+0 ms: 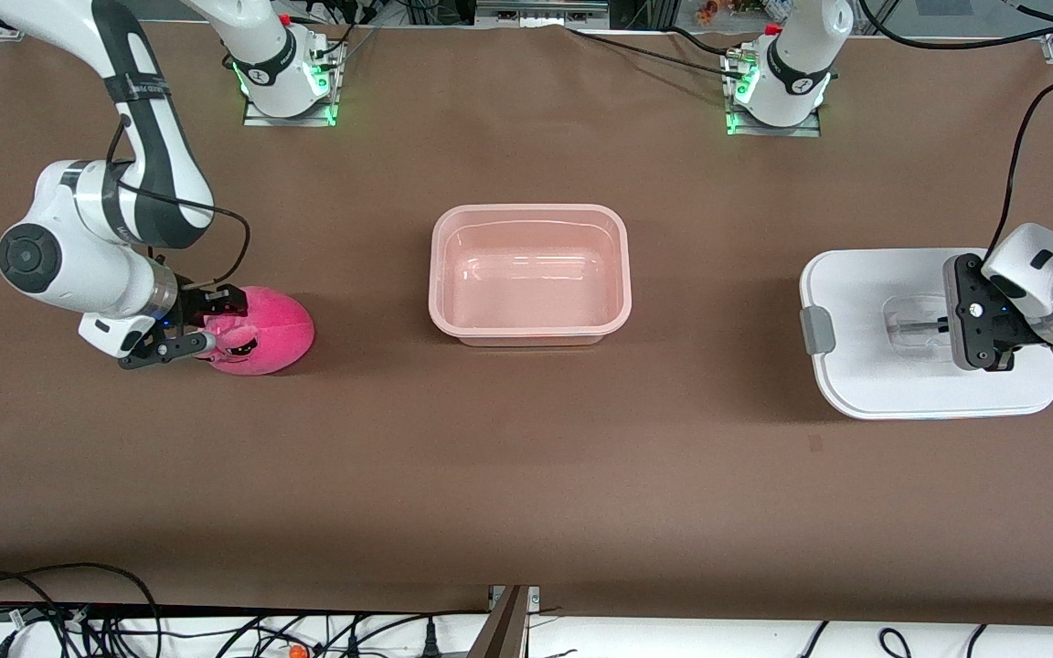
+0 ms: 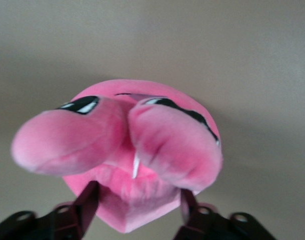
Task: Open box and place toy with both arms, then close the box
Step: 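Reach the right gripper to the pink plush toy and grasp it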
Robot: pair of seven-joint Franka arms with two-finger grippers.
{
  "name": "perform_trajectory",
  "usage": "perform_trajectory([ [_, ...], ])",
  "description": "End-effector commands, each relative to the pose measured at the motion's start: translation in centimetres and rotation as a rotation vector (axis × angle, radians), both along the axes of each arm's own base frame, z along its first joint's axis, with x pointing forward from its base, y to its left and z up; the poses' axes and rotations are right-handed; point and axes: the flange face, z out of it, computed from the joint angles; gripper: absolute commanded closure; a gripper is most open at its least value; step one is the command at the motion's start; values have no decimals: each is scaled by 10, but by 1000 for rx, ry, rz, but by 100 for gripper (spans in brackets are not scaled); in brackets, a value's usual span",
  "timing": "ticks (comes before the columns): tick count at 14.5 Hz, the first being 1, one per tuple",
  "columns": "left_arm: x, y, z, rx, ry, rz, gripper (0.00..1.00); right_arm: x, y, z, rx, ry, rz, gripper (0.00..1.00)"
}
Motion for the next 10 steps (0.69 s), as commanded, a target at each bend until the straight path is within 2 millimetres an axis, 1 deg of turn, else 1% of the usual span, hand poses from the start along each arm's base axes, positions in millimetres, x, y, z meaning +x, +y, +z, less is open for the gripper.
perform_trajectory([
  [1,-2,3,9,1,-9,-29,100,-1,-5,-3,27,-11,2,71],
  [2,-2,4,8,1,-8,-27,100,0,-5,-2,26,-14,3,80],
  [3,-2,2,9,1,-10,-29,100,1,-5,-1,26,-15,2,92],
  [4,-2,2,8,1,-8,-29,100,1,-3,0,26,-14,-1,100],
  [7,-2,2,9,1,-10,-29,100,6,1,12,27,-29,4,100],
  [10,-2,2,8,1,-8,-29,100,14,9,31,27,-46,25,100],
])
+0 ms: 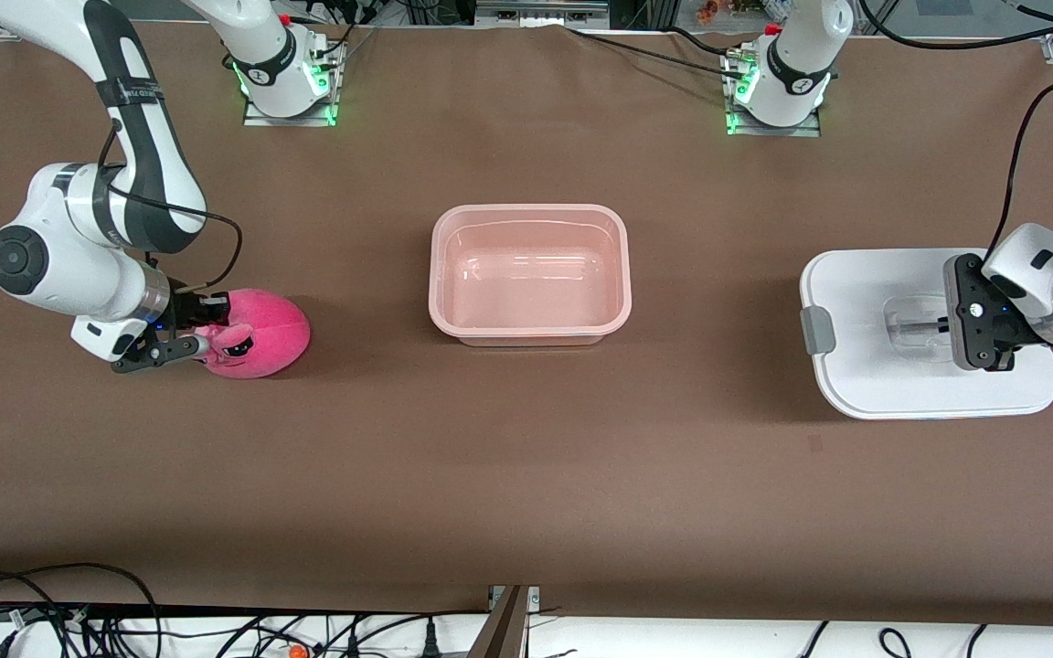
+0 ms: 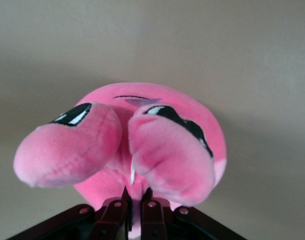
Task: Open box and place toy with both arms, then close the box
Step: 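Reach the right gripper to the pink plush toy and grasp it, then carry the plush toy with the right gripper into the pink box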
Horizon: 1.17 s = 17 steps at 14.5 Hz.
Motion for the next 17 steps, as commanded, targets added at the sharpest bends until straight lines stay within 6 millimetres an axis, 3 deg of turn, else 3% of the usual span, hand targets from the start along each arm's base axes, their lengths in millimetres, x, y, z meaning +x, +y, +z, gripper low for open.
perform_trajectory([
  [1,-2,2,9,1,-10,-29,100,9,7,28,17,-6,17,100],
  [5,-2,4,8,1,-8,-26,100,24,50,81,-1,26,29,100],
  [8,-2,5,8,3,-8,-23,100,27,103,115,-35,58,68,100],
  [13,-2,4,9,6,-10,-22,100,27,184,147,-84,181,213,100],
  [17,-2,4,8,-1,-8,-29,100,1,275,165,-140,166,425,100],
])
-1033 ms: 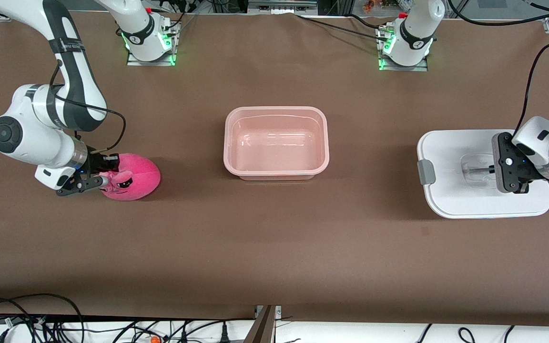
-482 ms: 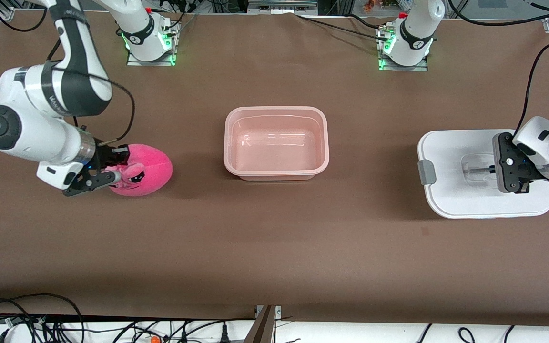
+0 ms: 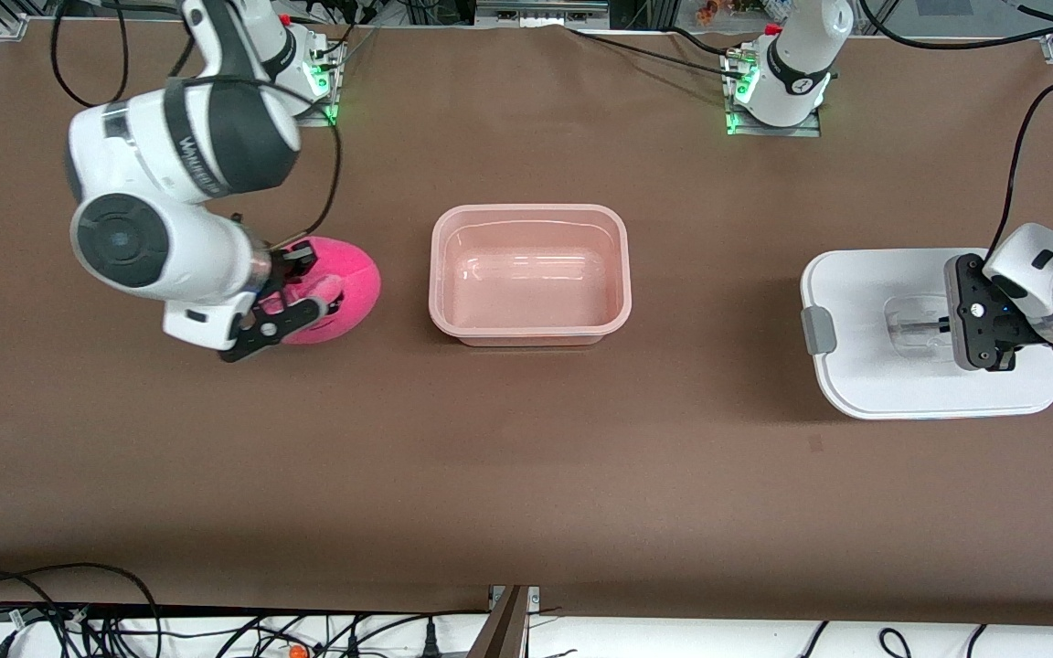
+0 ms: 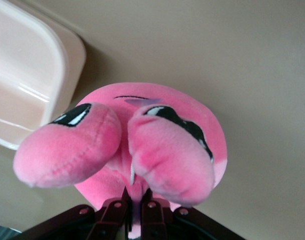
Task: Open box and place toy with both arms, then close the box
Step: 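Carry the plush toy with the right gripper into the pink box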
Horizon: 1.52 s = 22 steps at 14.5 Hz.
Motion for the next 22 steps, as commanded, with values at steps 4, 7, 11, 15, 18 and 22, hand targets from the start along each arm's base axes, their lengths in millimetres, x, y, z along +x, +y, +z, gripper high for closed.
perform_trajectory([
  [4,-2,3,8,-1,-8,-24,100,-56,134,0,-54,-11,411,100],
  [7,-2,4,8,2,-8,-20,100,-77,176,-3,-83,-28,567,100],
  [11,-2,-1,8,3,-5,-24,100,-83,201,0,-46,-34,718,100],
  [15,-2,-1,8,3,-5,-24,100,-97,231,-15,-47,-42,778,100],
  [18,-2,-2,8,2,-6,-26,100,-102,244,-33,-54,-37,798,100],
  [22,-2,-1,8,2,-5,-26,100,-104,258,-53,-59,-49,817,100],
])
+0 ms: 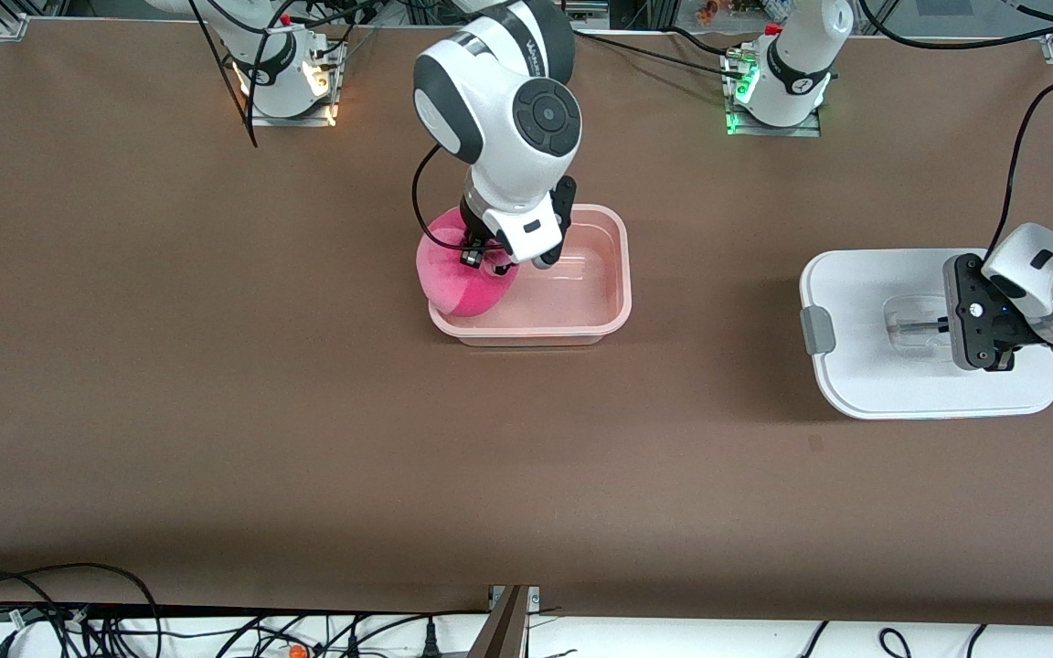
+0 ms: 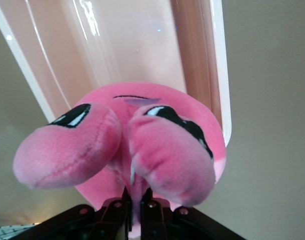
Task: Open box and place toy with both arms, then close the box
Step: 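Carry the plush toy with the right gripper into the pink box, then press the toy down into the box and open the right gripper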
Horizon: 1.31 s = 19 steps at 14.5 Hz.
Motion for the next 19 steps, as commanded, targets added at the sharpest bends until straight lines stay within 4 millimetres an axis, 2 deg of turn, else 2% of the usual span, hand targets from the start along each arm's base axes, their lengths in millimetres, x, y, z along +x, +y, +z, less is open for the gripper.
perform_trajectory([
  [1,-2,0,8,2,-6,-22,100,-1,15,-10,-12,-33,39,100],
  [5,-3,1,9,-2,-7,-22,100,-12,36,-39,-24,-47,39,100],
  [7,-2,1,8,0,-6,-20,100,-12,39,-49,-41,-63,43,100],
  [13,-2,2,8,-1,-6,-19,100,-15,57,-97,-49,-110,17,98],
  [15,-2,2,8,-2,-7,-19,100,-20,69,-111,-29,-146,-16,83],
  [16,-2,2,8,-2,-6,-18,100,-23,76,-118,-15,-165,-36,53],
  [17,-3,2,7,-2,-4,-20,100,-25,82,-122,3,-186,-51,1],
  [19,-2,2,7,-3,-5,-25,100,-32,94,-125,37,-229,-100,0],
])
